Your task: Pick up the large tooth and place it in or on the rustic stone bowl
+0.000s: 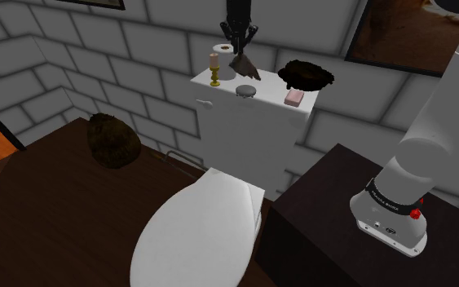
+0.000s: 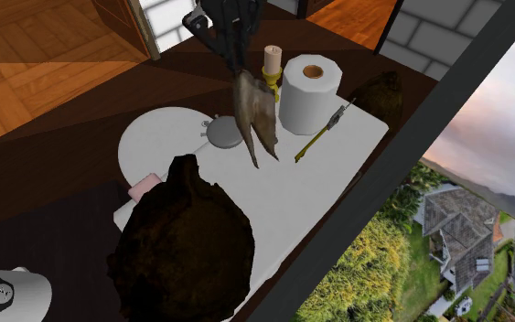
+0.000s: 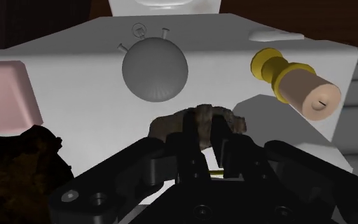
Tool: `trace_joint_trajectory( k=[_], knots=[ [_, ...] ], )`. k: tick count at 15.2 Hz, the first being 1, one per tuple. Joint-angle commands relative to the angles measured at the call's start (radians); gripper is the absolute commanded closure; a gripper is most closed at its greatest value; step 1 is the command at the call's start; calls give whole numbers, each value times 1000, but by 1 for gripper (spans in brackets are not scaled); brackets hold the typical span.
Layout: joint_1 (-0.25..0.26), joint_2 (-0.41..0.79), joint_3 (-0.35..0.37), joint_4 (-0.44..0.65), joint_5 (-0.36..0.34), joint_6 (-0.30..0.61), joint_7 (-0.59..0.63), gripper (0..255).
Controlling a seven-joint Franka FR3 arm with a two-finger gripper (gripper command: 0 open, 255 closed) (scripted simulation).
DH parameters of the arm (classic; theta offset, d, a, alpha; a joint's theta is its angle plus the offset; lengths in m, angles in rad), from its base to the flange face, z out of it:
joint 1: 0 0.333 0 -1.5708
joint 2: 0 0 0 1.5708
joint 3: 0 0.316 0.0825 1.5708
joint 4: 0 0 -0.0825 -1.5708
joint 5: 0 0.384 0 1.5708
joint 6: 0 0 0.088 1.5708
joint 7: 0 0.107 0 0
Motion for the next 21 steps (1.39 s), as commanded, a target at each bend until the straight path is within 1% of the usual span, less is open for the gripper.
trace_joint_trajectory(
  k=[1,3,4,5,6,8,10,12,13,21],
  knots=[
    [2,5,0,35,-2,-31,-2,255],
    [5,10,1,69,-3,-60,-4,255],
    [5,6,2,50,-2,-46,-1,255],
    [5,6,2,50,-2,-46,-1,0],
    [-20,-84,-5,-93,5,78,-20,0],
    [-55,-237,-24,-342,11,316,-52,0],
    [-74,-355,-50,-554,1,551,-73,0],
    [-92,-440,-75,-737,-32,788,-76,0],
    [-97,-454,-81,-776,-45,844,-72,0],
    [-130,-358,-65,-768,-116,926,-22,0]
  ],
)
